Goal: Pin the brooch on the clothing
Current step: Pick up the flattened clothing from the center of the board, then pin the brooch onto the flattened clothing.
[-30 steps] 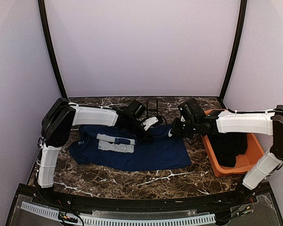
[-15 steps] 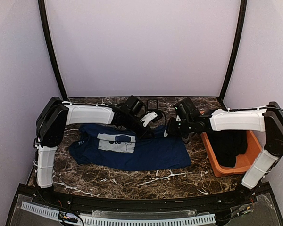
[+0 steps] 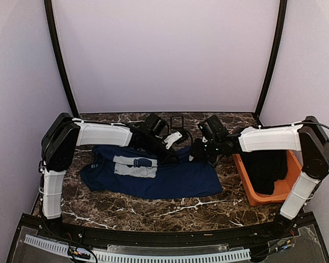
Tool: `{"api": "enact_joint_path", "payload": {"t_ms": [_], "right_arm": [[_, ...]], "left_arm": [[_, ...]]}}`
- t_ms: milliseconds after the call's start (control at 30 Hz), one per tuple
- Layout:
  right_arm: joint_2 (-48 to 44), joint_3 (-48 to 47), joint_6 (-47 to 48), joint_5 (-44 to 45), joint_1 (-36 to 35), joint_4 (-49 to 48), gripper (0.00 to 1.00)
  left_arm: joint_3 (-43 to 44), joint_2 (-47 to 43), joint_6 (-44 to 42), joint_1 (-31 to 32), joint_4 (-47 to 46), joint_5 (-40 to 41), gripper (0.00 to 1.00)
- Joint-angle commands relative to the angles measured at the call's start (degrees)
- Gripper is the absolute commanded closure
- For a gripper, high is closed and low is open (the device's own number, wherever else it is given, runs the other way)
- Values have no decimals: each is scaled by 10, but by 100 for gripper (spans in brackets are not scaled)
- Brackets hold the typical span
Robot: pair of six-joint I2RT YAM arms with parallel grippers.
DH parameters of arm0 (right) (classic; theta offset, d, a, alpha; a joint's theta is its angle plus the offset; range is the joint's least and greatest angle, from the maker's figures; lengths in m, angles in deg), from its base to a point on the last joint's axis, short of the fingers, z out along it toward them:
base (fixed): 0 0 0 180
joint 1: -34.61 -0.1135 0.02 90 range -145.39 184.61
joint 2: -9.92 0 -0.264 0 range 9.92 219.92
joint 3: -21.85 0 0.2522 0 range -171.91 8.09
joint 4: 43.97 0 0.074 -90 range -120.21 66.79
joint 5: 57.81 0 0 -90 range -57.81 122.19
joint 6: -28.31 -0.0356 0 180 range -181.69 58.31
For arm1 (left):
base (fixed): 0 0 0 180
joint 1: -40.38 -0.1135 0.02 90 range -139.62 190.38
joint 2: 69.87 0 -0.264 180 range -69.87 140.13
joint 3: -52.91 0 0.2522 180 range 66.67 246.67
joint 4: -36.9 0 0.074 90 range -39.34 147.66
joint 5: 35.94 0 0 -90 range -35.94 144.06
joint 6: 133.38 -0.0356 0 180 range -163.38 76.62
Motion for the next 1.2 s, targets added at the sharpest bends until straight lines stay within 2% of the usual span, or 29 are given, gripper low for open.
{"api": "enact_joint_path", "payload": {"t_ms": [0, 700, 1167], "right_arm": [[8, -11, -4, -4, 5, -9, 100], [42, -42, -2, -14, 4, -1, 100], [16, -22, 29, -16, -9, -5, 100]], "left_arm": [[-12, -42, 8, 0, -15, -17, 99], [-27, -49, 24, 0, -45, -59, 99], [-29, -49, 17, 0, -36, -2, 99]]}}
